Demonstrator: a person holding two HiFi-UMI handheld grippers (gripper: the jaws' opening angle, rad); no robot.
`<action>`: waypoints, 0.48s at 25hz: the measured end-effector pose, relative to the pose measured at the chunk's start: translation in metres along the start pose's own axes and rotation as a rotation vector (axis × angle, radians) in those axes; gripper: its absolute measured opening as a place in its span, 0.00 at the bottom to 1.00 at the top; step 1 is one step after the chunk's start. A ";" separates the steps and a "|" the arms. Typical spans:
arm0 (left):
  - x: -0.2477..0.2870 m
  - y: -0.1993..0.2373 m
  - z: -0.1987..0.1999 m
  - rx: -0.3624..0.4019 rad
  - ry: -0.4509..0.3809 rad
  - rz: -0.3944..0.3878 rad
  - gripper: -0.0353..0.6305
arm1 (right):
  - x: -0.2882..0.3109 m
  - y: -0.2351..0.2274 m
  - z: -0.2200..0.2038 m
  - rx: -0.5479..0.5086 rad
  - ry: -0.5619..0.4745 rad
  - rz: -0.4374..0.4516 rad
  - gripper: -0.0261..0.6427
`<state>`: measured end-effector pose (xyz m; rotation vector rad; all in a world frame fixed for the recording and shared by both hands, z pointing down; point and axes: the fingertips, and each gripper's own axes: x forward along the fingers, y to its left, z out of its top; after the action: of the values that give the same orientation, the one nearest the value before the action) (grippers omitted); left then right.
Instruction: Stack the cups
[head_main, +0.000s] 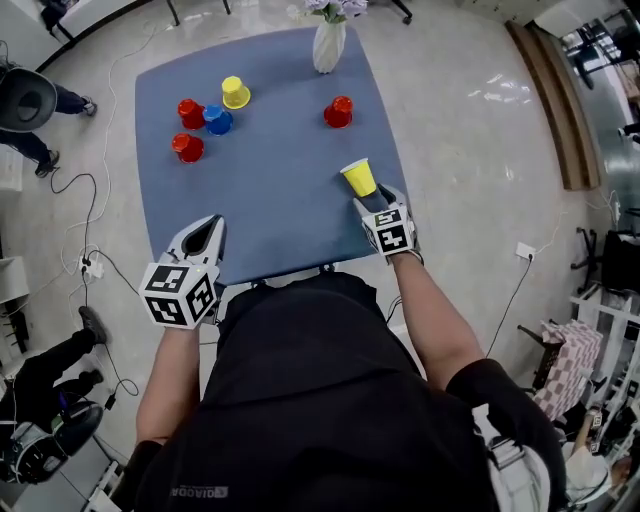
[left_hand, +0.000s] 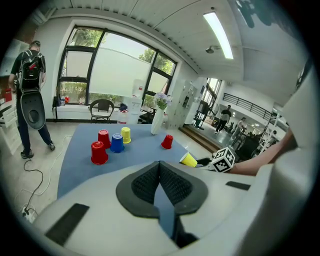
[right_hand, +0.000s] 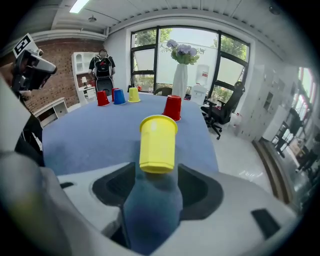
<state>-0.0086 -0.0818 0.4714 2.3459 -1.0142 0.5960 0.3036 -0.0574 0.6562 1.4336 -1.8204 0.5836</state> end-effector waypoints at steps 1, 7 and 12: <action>0.000 0.000 -0.001 0.002 0.004 0.001 0.06 | 0.002 -0.001 -0.001 0.001 0.001 0.001 0.42; 0.001 0.000 -0.002 0.003 0.010 0.012 0.06 | 0.010 -0.005 -0.005 0.064 -0.006 0.025 0.42; -0.001 -0.006 -0.004 0.005 0.012 0.016 0.06 | 0.009 -0.001 -0.001 0.048 -0.020 0.049 0.42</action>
<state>-0.0054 -0.0755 0.4726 2.3379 -1.0280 0.6191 0.3035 -0.0623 0.6641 1.4344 -1.8733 0.6438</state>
